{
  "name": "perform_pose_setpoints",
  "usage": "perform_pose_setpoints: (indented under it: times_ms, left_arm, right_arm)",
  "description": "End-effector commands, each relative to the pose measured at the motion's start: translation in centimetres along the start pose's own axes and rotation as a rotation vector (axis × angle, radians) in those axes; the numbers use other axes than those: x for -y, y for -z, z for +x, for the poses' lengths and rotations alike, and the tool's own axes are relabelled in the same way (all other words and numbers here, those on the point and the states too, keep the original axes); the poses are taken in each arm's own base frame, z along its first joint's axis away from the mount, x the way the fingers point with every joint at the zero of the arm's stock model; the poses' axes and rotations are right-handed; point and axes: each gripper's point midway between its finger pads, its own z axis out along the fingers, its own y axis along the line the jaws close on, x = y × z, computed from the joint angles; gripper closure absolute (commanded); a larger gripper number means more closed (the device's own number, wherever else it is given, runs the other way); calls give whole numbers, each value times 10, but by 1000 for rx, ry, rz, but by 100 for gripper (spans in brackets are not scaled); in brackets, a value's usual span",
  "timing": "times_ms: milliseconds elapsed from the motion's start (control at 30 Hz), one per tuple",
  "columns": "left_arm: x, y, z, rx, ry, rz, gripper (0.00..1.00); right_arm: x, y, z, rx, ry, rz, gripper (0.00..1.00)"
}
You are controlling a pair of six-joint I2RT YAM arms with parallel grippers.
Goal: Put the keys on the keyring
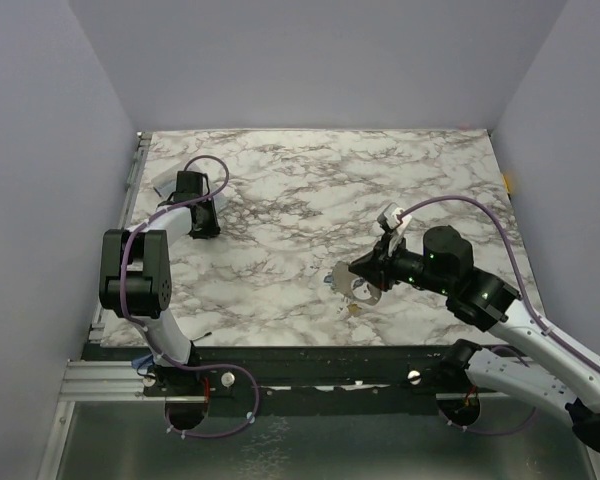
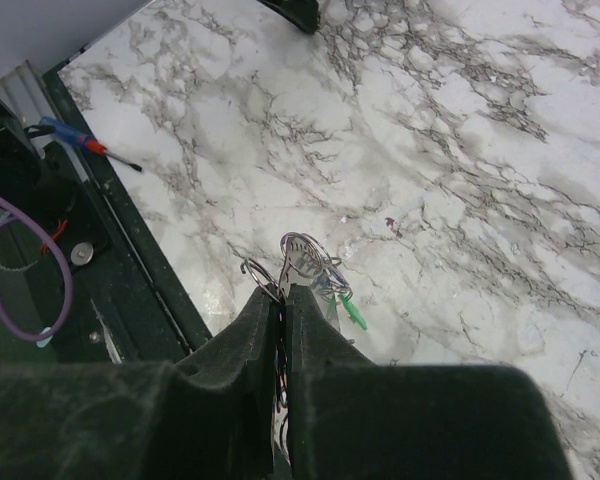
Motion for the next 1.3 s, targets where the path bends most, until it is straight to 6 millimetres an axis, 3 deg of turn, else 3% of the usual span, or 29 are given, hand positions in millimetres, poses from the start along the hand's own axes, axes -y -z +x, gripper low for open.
perform_pose_setpoints:
  times_ms: [0, 367, 600, 900, 1067, 1267]
  left_arm:
    - [5, 0, -13, 30, -5, 34, 68]
    - [5, 14, -23, 90, -8, 26, 60]
    - [5, 19, -24, 107, -32, 15, 60]
    - [13, 11, -19, 76, -54, 64, 63]
    - [20, 9, -12, 63, -96, 66, 57]
    - [10, 6, -9, 54, -114, 4, 54]
  right_arm:
    - [-10, 3, -20, 40, 18, -41, 99]
    - [-12, 2, -19, 35, 15, -52, 99]
    - [-12, 2, -19, 33, 16, -56, 99]
    - [-14, 1, -19, 34, 12, -69, 99]
    - [-14, 1, -18, 32, 12, -68, 99]
    - [-15, 1, -18, 30, 11, -72, 99]
